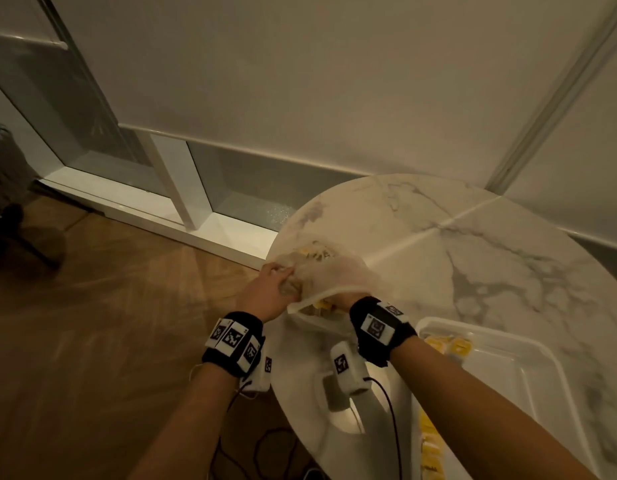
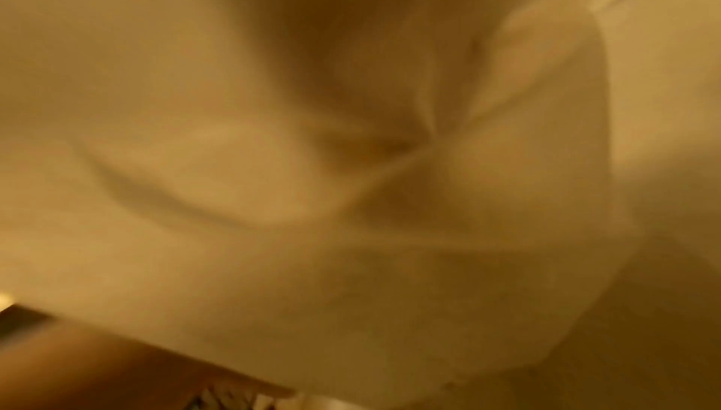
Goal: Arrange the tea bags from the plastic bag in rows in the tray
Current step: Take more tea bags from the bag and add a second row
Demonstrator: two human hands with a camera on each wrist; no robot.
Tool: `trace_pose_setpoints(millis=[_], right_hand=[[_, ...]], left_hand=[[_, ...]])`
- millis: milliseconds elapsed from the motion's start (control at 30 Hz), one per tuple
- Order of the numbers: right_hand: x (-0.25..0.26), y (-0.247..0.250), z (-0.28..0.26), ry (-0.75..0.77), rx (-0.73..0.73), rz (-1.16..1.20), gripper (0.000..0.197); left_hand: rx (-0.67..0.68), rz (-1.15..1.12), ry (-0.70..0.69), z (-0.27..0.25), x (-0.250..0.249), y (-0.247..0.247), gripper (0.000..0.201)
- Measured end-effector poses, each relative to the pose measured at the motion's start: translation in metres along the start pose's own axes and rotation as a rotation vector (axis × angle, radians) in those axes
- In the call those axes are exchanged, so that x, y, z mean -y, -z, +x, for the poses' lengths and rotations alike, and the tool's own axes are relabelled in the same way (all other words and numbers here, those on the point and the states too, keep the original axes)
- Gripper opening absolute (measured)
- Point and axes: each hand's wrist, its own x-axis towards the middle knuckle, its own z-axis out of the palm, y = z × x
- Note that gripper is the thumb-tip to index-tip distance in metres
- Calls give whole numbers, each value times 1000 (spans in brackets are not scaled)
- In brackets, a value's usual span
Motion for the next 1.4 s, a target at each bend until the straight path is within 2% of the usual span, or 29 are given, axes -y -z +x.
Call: trace_pose_setpoints(millis=[67,167,267,300,367,433,533,600,667,767,833,867,933,967,1033,1133,1200,1267,1333,1400], right_hand=[[-4,8,-7,30,49,138,34],[-13,14,-17,-51,76,391,26],[-30,17,-23,-111,-17,582,15],[-35,18,-24,-130,-36,649,13],[-40,18,-26,-161,-15,731,7],[-42,17,-27,-176,21,737,10],[-39,17,-29,-186,42,641,8],[-38,16,-29,-189,43,480,23],[-34,15,-33,-176,64,417,31],[-31,14,-34,-175,100,384,26],[-30,15,-36,-169,139,341,23],[-32,16,-37,-162,143,354,23],[-37,17,-39,-149,109,446,7],[-39,19,-41,-141,93,488,7],[-46,22,-42,-168,75,533,20],[-55,29,-49,-160,109,646,13],[-58,33,-54,-159,132,812,17],[-59,33,-56,-187,118,906,22],[-57,31,-54,-232,95,922,21],[-54,29,-52,-248,58,856,17]], left_hand=[[-1,14,13,3,-2,1,61],[16,3,13,9,-2,1,59],[9,16,21,16,1,-2,85],[-4,-3,35,18,0,-4,81],[-41,-51,66,18,-5,-6,62],[-38,-47,78,13,-12,-7,56],[-43,-65,81,-1,-15,-5,58],[-111,-123,86,-20,-17,-5,58],[-280,-250,14,-46,-25,-6,51],[-550,-483,-207,-97,-47,-10,24],[-544,-593,-364,-128,-65,-14,20],[-489,-616,-417,-138,-72,-18,21],[-362,-622,-441,-147,-81,-29,18],[-304,-633,-415,-147,-83,-37,13],[-233,-703,-314,-143,-84,-49,10],[-262,-809,-176,-136,-80,-60,13],[-272,-867,-106,-131,-80,-63,15],[-214,-941,-21,-126,-86,-66,19],[-114,-1068,81,-122,-96,-70,22],[-101,-1193,153,-117,-101,-75,23]])
